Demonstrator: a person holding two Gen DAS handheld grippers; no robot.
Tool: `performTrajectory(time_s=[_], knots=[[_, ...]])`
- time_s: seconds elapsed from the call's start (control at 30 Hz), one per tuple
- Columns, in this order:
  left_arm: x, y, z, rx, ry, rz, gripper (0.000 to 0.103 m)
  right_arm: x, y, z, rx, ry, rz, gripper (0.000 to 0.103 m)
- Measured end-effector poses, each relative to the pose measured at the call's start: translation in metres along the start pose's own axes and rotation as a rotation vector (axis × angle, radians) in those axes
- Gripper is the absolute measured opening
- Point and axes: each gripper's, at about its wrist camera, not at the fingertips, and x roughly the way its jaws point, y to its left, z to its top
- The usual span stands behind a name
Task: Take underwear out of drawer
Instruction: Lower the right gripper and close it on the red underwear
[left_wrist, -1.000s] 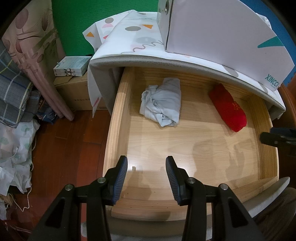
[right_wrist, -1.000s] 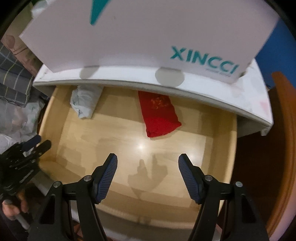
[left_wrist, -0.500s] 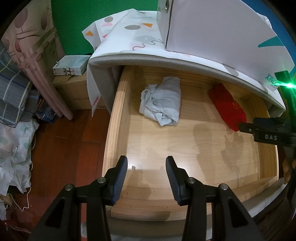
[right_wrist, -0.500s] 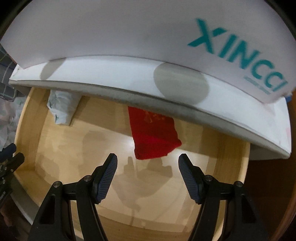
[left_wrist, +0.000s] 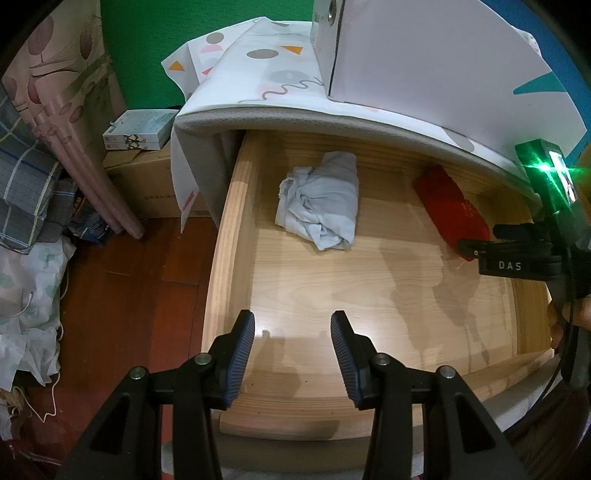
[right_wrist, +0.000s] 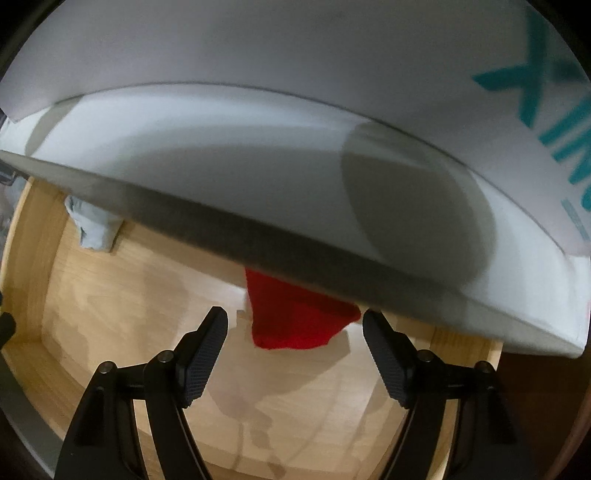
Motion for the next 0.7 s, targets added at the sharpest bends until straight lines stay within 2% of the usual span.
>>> performTrajectory(time_s=[0.27,0.33,0.37,0.4,0.47,0.5,0.7], knots=[[0.0014,-0.0005,0.0009,0.002,0.003,0.002,0.044,0.005,0.0056,-0.0026,-0.029,-0.045,-0.027,0.073],[0.0011,-0.001,0.0008,-0.001,0.002,0.002,0.044,0.0071,0.0074,-0.0025,-0.034,-0.041,-0.03,0.065],[0.0013,-0.001,0.0009,-0.002,0.003,0.002,0.044,0.0067,0.006,-0.0027,-0.034,-0.043,-0.027,0.054],[0.0014,-0.0007,0.0009,-0.002,0.003,0.002,0.044,0.0062,0.0068,-0.0025,-0.035,-0.045,-0.023,0.049],[0.0014,-0.0008,0.0004,0.0,0.003,0.001,0.044,0.0065,0.0073,-0.0024,-0.036,-0.044,-0.016,0.046],[0.0014,-0.0005,0.0005,-0.001,0.004,0.003,0.044,0.0068,0.0072,-0.0024,-0.037,-0.04,-0.011,0.041],[0.0015,-0.0001,0.0004,-0.007,0.001,-0.002,0.044,0.0057,0.0041,-0.0053,-0.025,0.014,0.005,0.036]])
